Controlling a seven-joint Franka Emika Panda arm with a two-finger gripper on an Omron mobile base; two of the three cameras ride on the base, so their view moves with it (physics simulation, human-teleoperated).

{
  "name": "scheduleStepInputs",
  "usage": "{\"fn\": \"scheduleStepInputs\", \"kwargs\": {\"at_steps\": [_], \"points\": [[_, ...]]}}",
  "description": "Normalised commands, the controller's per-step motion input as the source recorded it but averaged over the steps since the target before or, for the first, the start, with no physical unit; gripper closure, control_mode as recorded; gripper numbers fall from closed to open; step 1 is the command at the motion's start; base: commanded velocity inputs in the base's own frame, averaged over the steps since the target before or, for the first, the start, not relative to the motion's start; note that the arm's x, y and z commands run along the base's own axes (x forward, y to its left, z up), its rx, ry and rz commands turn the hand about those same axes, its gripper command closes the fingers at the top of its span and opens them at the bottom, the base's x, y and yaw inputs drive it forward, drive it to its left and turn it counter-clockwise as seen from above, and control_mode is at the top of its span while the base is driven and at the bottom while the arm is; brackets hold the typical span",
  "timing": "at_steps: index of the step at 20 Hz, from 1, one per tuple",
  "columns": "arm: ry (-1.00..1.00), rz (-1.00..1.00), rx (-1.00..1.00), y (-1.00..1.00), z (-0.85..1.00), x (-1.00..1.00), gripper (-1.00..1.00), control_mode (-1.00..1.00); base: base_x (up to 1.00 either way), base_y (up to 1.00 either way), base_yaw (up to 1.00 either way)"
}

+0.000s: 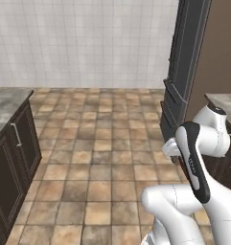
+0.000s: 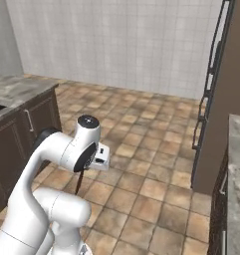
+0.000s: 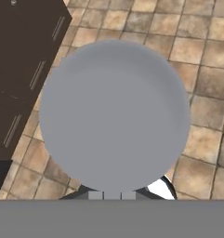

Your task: Take the fork and place it on the left side of the plate. Then take the spoon and place it on the right side of the plate. Make sure they're directly next to the plate.

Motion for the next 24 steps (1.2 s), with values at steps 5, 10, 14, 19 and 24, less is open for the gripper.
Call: {"fn": "scheduleStepInputs", "kwargs": {"at_steps": [5,10,14,19,24], "points": [[0.0,0.0,0.0,0.0,0.0,0.0,1.0,1.0,0.94,0.22,0.16],[0.0,0.0,0.0,0.0,0.0,0.0,1.0,1.0,0.94,0.24,0.15],[0.0,0.0,0.0,0.0,0.0,0.0,1.0,1.0,0.94,0.24,0.15],[0.0,0.0,0.0,0.0,0.0,0.0,1.0,1.0,0.94,0.24,0.16],[0.0,0.0,0.0,0.0,0.0,0.0,1.0,1.0,0.94,0.23,0.15]]}}
